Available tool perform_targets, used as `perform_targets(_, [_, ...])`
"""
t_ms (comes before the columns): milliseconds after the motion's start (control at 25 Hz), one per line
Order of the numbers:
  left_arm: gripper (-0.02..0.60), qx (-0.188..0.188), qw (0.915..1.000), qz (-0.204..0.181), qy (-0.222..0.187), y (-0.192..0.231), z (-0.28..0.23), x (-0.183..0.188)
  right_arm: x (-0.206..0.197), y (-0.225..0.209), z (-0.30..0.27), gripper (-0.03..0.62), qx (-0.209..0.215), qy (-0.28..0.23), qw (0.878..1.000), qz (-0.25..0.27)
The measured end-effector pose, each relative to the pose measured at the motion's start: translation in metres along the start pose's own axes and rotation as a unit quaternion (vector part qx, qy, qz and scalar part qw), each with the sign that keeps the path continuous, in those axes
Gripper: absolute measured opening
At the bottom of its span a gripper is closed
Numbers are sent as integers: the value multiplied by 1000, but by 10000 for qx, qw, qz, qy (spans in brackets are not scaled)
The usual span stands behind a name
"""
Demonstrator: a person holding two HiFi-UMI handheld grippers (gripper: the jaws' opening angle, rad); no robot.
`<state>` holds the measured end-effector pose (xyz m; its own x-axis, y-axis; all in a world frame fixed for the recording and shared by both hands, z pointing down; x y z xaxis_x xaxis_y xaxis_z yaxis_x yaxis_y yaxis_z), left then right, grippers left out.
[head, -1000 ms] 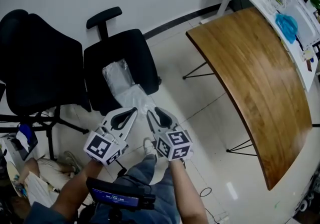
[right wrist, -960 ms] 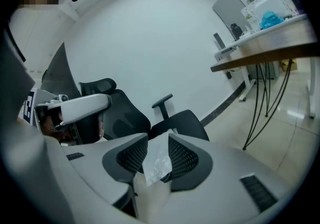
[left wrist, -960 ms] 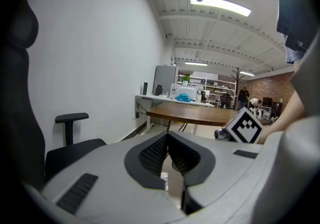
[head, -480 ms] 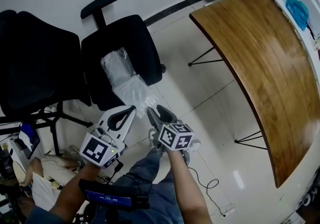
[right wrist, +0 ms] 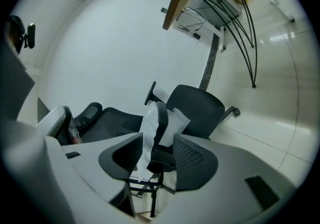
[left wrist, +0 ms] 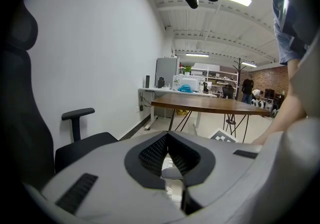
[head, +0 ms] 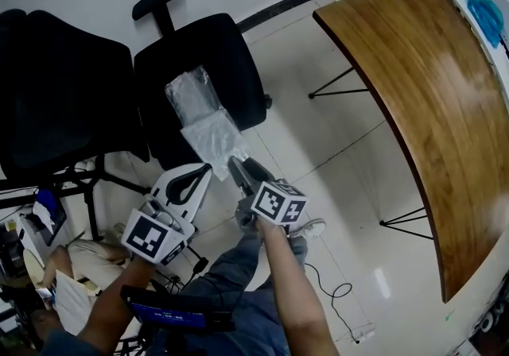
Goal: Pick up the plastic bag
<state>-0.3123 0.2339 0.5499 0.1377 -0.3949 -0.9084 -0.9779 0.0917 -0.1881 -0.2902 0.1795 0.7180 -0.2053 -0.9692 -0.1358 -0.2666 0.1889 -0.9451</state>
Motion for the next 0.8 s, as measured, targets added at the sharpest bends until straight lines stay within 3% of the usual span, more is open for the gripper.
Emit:
perform_targets(120, [6,27,10000,34,13,-1,3,-3,0,6,-1,144,320,9,9993,-196])
perform_targets(240, [6,12,9998,167,98,-4,5,-5,1,10,2,5,432,-64,9988,-199])
perform_targets(560, [6,22,9999,156,39,-8,4,-7,9,29,11,4,657,-112,9978,-50])
perform_targets(800, [6,25,9997,248,-79,-9,6,3,23,66,21,4,915,-202,9955,126])
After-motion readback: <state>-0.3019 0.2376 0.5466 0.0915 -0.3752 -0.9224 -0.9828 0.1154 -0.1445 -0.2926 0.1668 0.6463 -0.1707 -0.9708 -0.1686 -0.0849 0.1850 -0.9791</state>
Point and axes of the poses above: the fingertips, and each gripper's own axes: z backward along the fingers, y to its left, x out of its top, the point moved 2 cm from there along z, backward along the fingers, and after that the axes turned 13 degrees about -z, right-handed, at the moved point
